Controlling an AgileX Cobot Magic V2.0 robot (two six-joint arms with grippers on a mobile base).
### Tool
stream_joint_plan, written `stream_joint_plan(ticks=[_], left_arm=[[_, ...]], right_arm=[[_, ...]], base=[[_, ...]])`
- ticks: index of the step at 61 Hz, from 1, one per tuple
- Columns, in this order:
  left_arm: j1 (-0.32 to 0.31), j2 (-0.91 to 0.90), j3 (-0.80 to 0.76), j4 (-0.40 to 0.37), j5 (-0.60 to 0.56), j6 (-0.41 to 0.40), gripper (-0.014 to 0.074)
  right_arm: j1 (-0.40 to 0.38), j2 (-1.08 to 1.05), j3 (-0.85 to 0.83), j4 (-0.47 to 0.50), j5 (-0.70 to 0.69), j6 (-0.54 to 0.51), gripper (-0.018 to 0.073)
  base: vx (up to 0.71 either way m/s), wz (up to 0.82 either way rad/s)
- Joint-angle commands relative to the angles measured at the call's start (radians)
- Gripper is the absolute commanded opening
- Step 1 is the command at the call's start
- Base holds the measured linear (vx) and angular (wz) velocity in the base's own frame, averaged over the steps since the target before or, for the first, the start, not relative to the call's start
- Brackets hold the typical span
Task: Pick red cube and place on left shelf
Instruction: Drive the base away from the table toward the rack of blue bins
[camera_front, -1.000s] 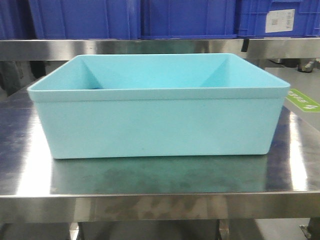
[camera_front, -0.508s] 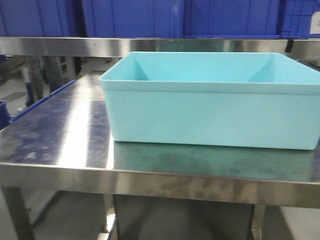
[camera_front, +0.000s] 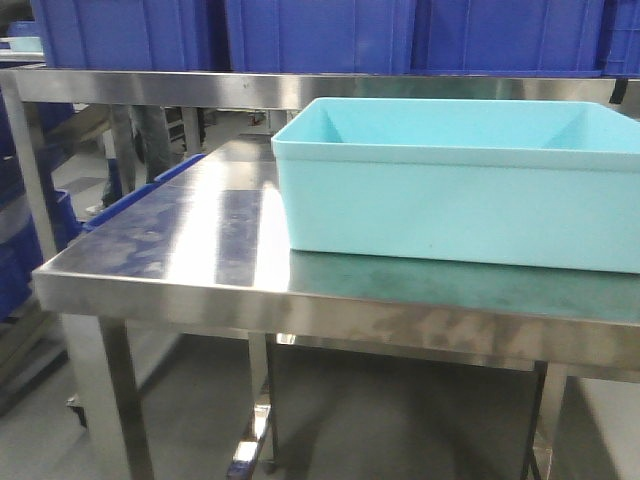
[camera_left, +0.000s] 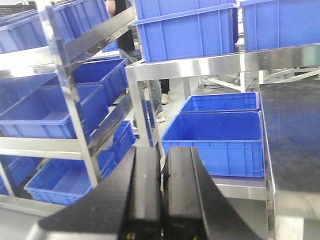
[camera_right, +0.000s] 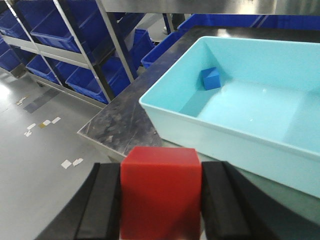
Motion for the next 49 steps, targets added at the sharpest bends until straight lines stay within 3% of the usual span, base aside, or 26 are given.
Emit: stream_joint_plan(ticks=[1,49], left_arm=[[0.001,-0.015,0.022,-0.005,-0.089,0.001,0.0106],[0.001,-0.015,0.022,-0.005,-0.089,0.001,0.0106]], right_arm=[[0.002,0.0,-0.026,-0.002,-0.083,-0.008,0.0058],[0.002,0.0,-0.026,-0.002,-0.08,-0.008,0.0058]], base=[[-0.16,0.13],[-0.16,0.21]])
